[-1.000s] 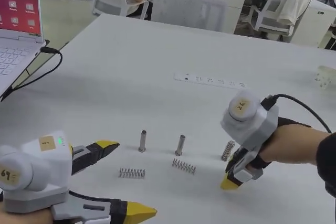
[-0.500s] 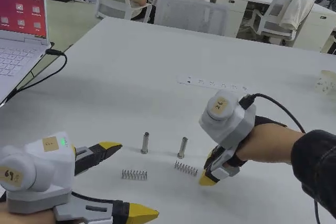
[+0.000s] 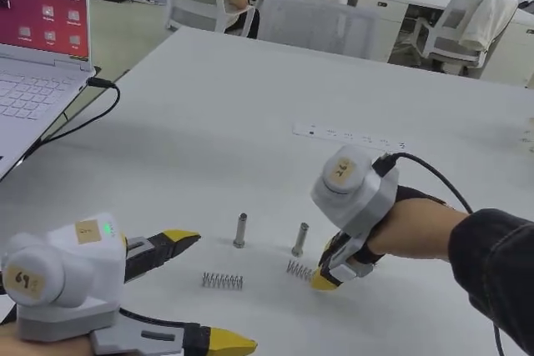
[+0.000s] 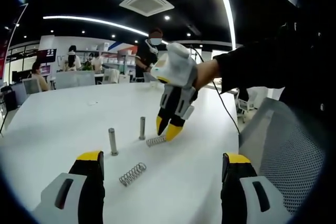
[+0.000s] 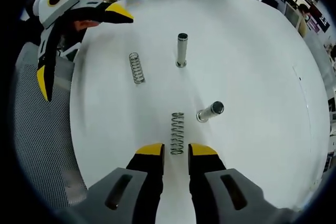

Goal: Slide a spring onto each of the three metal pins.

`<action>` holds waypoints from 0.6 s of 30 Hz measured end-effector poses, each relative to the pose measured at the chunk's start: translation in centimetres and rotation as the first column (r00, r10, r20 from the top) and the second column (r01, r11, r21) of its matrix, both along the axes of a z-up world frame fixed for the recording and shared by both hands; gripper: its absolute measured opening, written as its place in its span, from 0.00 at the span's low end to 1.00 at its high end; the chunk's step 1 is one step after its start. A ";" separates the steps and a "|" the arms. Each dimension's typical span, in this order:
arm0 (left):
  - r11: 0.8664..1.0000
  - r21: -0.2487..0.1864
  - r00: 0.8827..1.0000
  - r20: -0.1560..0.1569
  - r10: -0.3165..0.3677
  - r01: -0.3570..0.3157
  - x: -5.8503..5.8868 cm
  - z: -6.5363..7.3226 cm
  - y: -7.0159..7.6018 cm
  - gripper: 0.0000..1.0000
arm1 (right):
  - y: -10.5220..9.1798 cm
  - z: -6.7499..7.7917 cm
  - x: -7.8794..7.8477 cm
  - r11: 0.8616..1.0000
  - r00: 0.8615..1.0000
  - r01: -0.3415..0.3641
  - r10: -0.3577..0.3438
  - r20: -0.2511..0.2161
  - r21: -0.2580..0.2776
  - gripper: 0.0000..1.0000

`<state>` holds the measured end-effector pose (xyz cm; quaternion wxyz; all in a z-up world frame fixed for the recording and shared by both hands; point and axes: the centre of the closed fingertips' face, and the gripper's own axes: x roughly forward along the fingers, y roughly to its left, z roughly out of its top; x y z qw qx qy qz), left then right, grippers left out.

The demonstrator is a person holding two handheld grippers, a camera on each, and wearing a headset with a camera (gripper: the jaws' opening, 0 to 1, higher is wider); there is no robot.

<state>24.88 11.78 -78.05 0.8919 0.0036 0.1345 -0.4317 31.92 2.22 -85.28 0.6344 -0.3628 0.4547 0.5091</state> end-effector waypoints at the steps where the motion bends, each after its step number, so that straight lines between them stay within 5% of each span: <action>1: 1.000 0.000 1.000 -0.002 0.000 0.000 0.0 0.0 0.0 0.90 | 0.1 -0.1 0.0 1.000 1.000 -0.001 0.001 -0.002 0.003 0.16; 18: 1.000 0.002 1.000 -0.012 0.000 0.000 -0.1 -0.2 0.0 0.88 | 0.0 -0.9 0.2 0.999 0.999 -0.032 0.033 0.002 -0.014 0.10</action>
